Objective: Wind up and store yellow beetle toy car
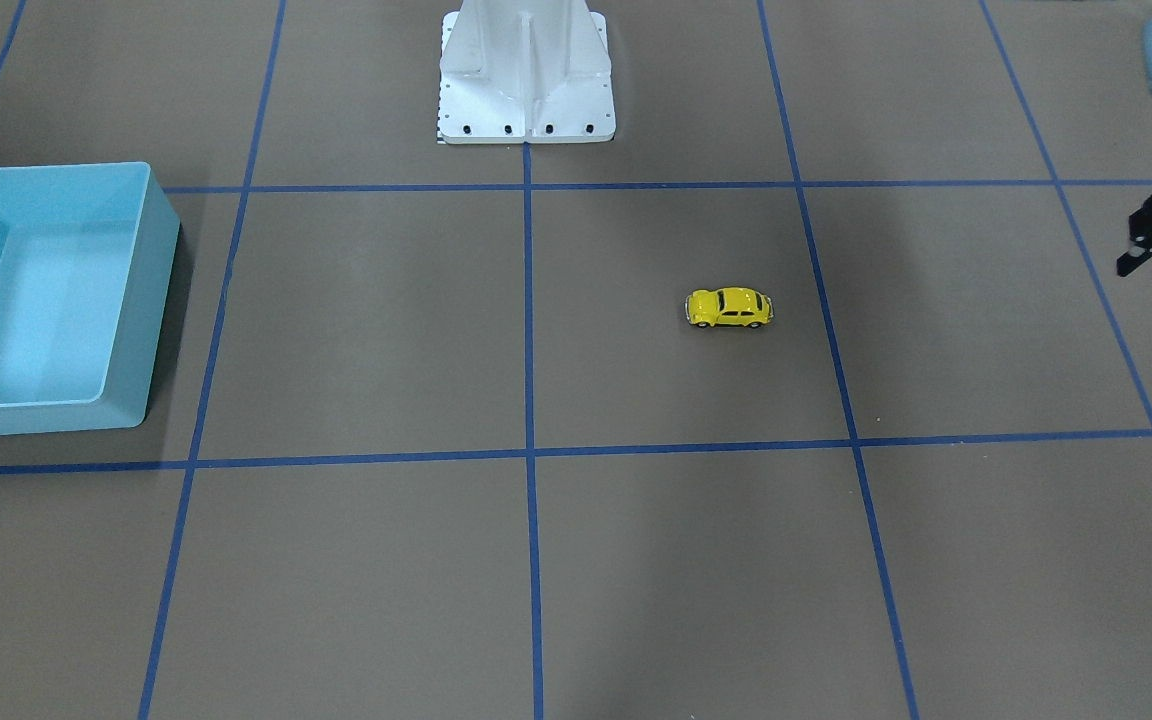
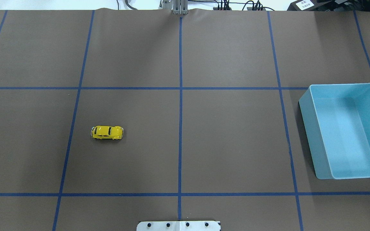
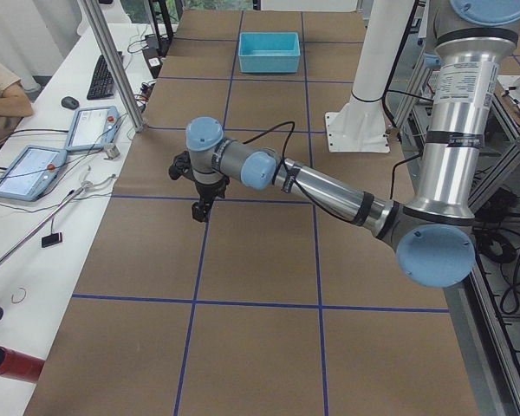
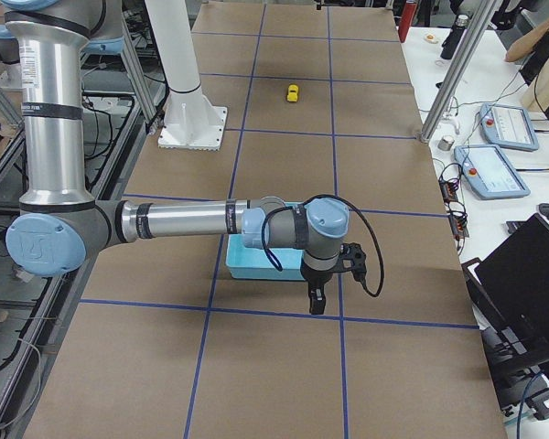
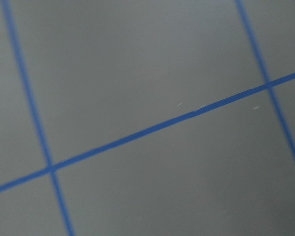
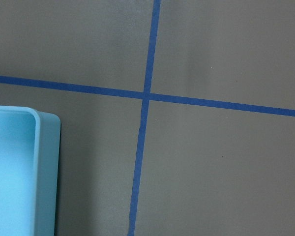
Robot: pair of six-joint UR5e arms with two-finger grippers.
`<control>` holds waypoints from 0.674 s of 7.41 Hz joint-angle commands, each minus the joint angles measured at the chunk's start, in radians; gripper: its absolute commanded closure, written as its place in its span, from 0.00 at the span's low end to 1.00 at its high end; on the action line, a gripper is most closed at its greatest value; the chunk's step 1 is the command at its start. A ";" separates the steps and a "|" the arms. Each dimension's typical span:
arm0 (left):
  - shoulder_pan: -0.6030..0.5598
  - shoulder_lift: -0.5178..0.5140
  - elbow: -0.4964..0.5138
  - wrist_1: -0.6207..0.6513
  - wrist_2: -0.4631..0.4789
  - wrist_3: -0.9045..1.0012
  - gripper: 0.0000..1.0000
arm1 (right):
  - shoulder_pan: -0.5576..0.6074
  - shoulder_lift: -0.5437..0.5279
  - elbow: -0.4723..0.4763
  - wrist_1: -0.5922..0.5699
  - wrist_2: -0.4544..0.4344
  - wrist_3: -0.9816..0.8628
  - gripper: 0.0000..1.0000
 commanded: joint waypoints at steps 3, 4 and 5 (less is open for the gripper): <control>0.287 -0.110 -0.166 0.005 0.028 -0.004 0.00 | 0.001 -0.002 0.005 -0.001 0.001 0.000 0.00; 0.372 -0.117 -0.242 0.005 0.127 -0.005 0.00 | 0.001 -0.002 0.005 -0.001 0.001 0.000 0.00; 0.505 -0.117 -0.318 0.006 0.216 -0.001 0.00 | 0.001 -0.002 0.005 0.000 0.001 0.000 0.00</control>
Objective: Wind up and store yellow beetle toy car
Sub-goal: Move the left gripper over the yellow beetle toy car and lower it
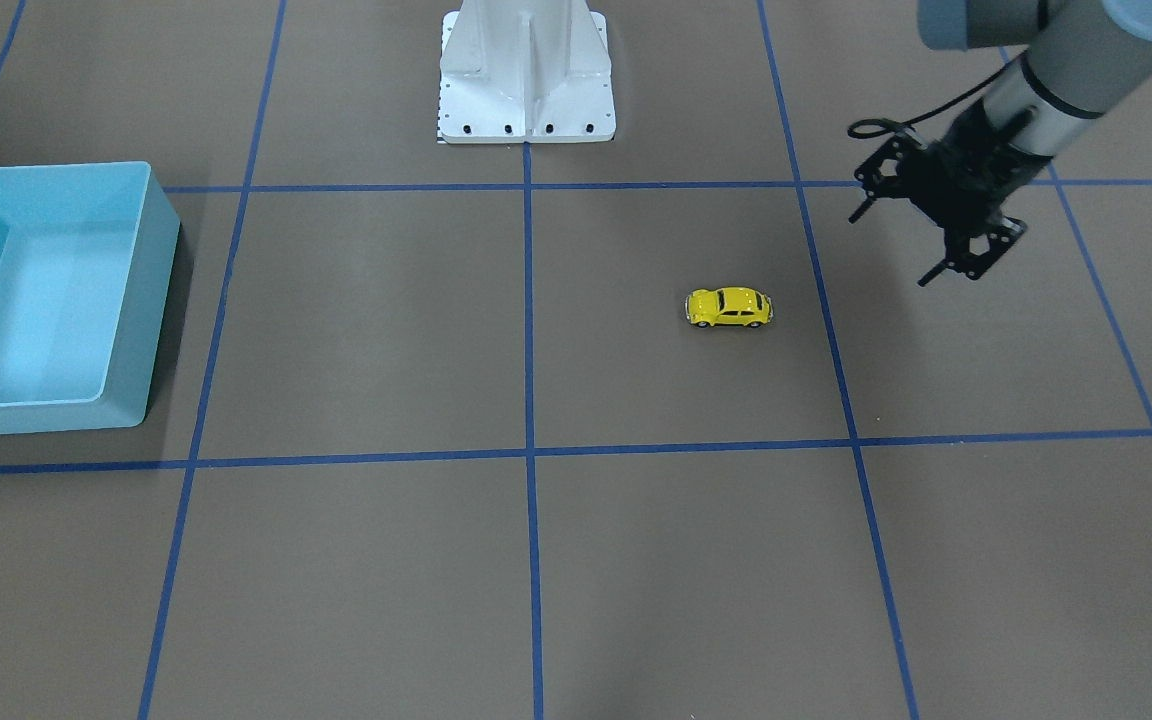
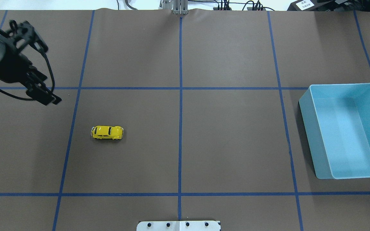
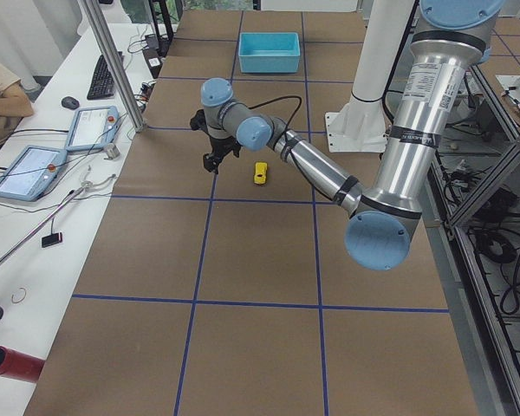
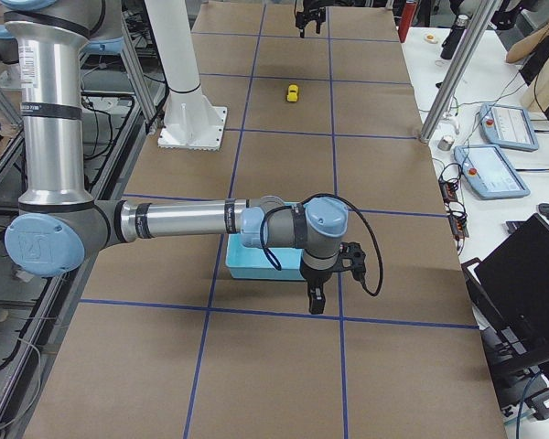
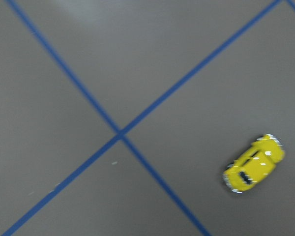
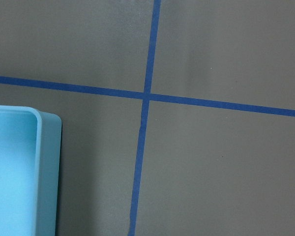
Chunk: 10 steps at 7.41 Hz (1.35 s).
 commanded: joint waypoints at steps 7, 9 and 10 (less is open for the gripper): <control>0.487 -0.157 -0.035 0.188 0.406 0.276 0.00 | 0.011 -0.002 0.000 -0.001 0.000 -0.002 0.00; 0.487 -0.267 0.077 0.335 0.432 0.278 0.00 | 0.015 -0.002 0.000 -0.001 0.000 -0.003 0.00; 0.487 -0.304 0.114 0.407 0.443 0.281 0.00 | 0.017 -0.002 0.000 -0.001 0.000 -0.003 0.00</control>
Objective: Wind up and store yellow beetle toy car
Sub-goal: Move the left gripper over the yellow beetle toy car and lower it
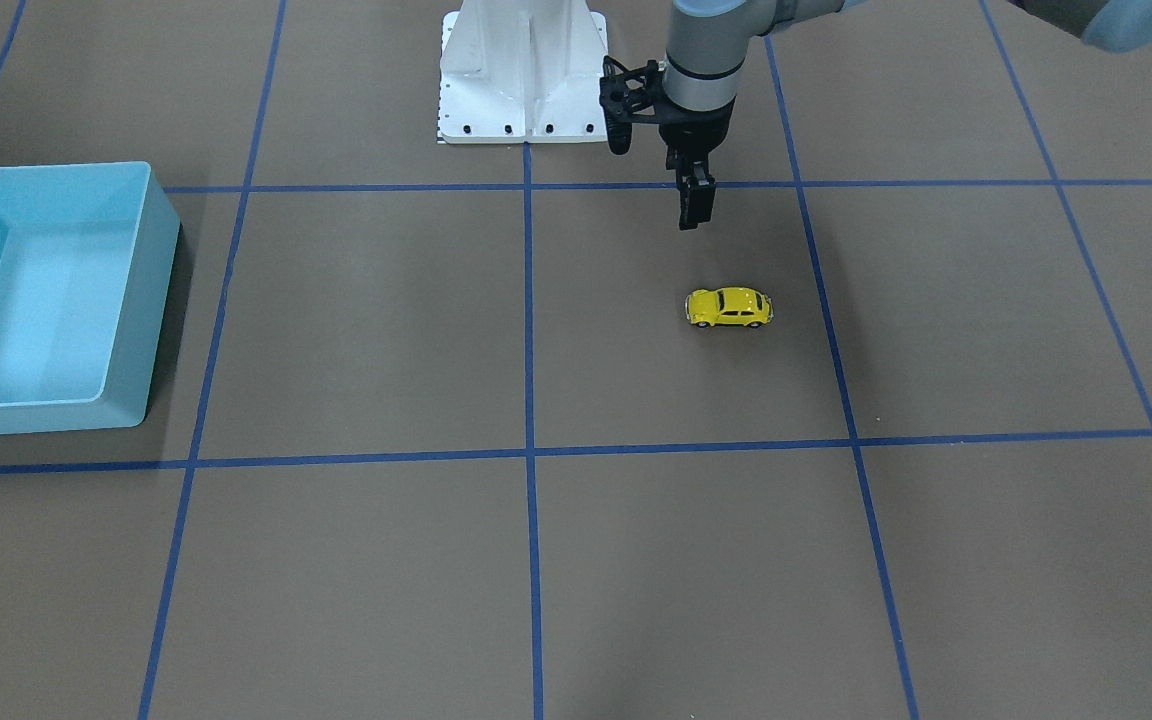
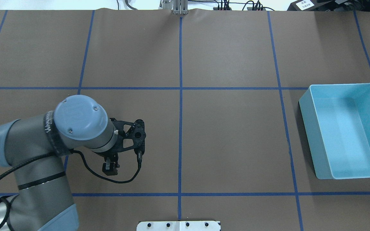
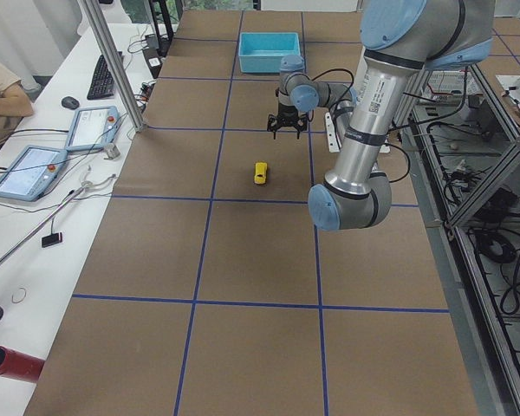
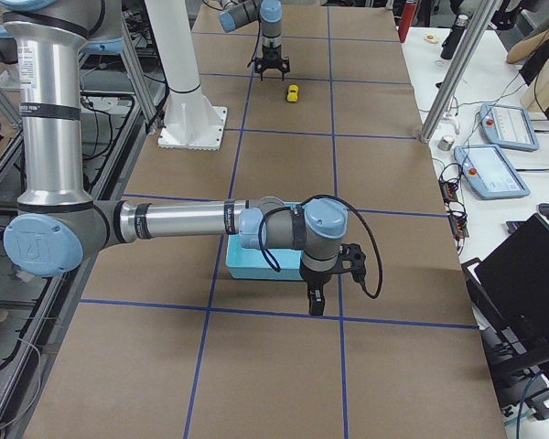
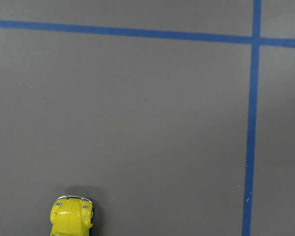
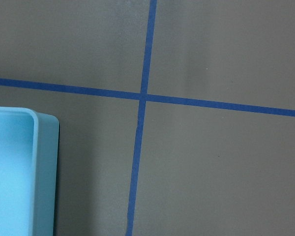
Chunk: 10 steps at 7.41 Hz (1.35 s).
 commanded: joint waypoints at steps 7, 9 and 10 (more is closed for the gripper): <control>-0.076 -0.115 0.219 0.085 0.105 0.289 0.00 | 0.004 0.000 0.002 0.000 0.000 0.000 0.00; -0.076 -0.126 0.256 0.077 0.141 0.332 0.00 | 0.004 0.000 0.000 0.000 0.000 -0.002 0.00; -0.076 -0.133 0.256 0.069 0.138 0.318 0.00 | 0.004 0.000 0.000 0.000 0.000 -0.002 0.00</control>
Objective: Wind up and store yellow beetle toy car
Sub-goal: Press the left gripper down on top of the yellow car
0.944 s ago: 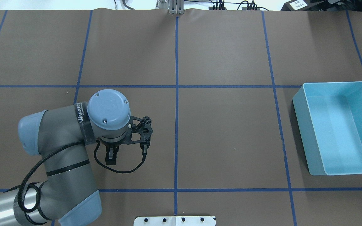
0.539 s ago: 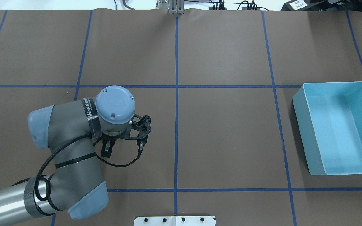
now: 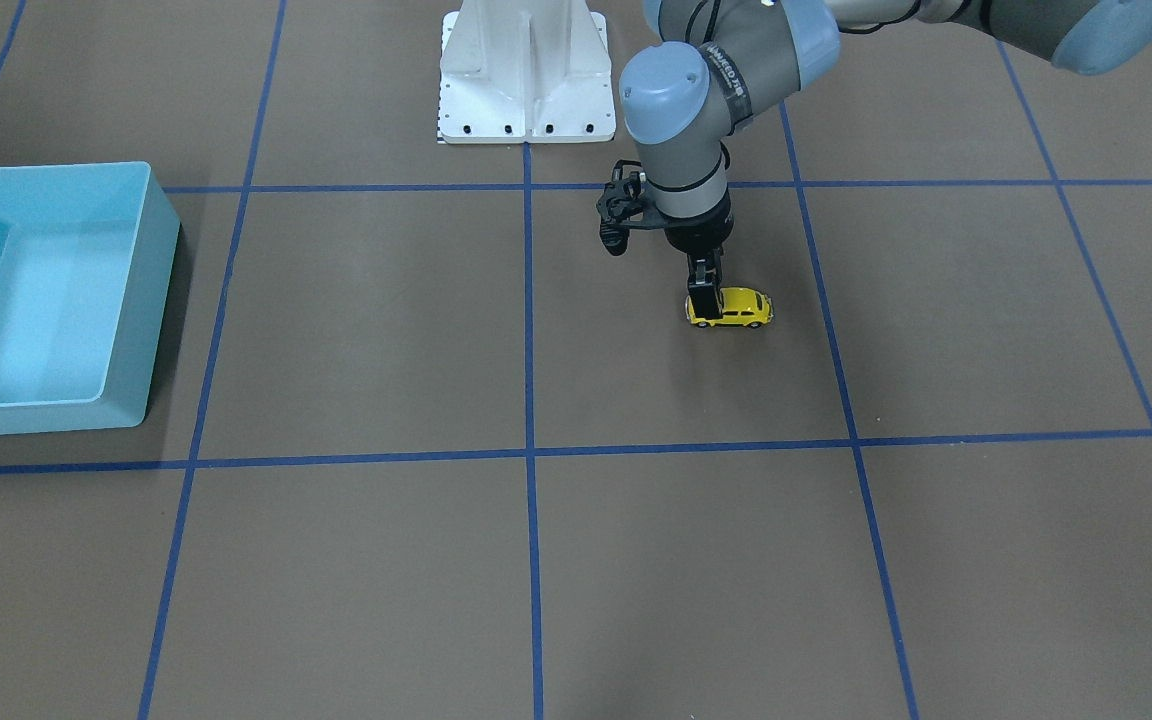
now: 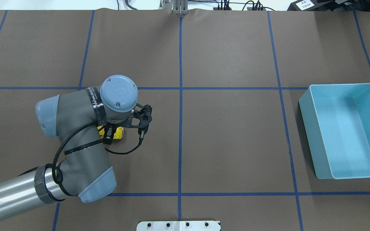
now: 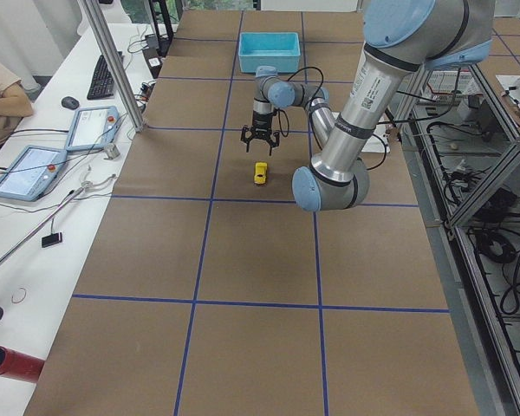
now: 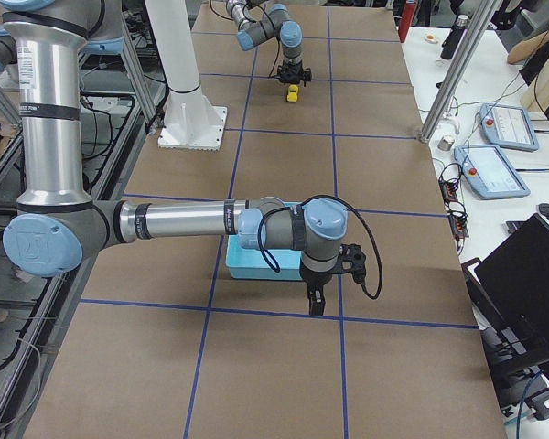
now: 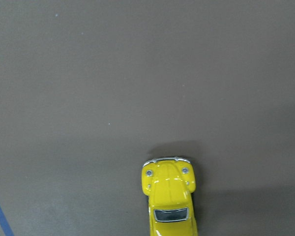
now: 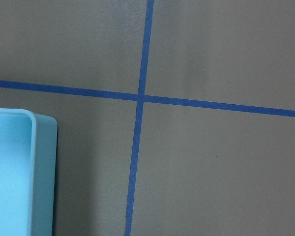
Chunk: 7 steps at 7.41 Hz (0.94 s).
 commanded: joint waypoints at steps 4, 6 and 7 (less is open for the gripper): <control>0.004 -0.021 0.024 -0.042 0.003 -0.054 0.01 | 0.000 -0.002 -0.002 0.000 0.002 -0.002 0.00; 0.016 -0.021 0.073 -0.074 -0.003 -0.082 0.03 | 0.000 -0.002 0.000 0.000 0.002 -0.002 0.00; 0.017 -0.020 0.081 -0.076 -0.003 -0.098 0.03 | 0.000 -0.002 0.000 0.000 0.002 -0.002 0.00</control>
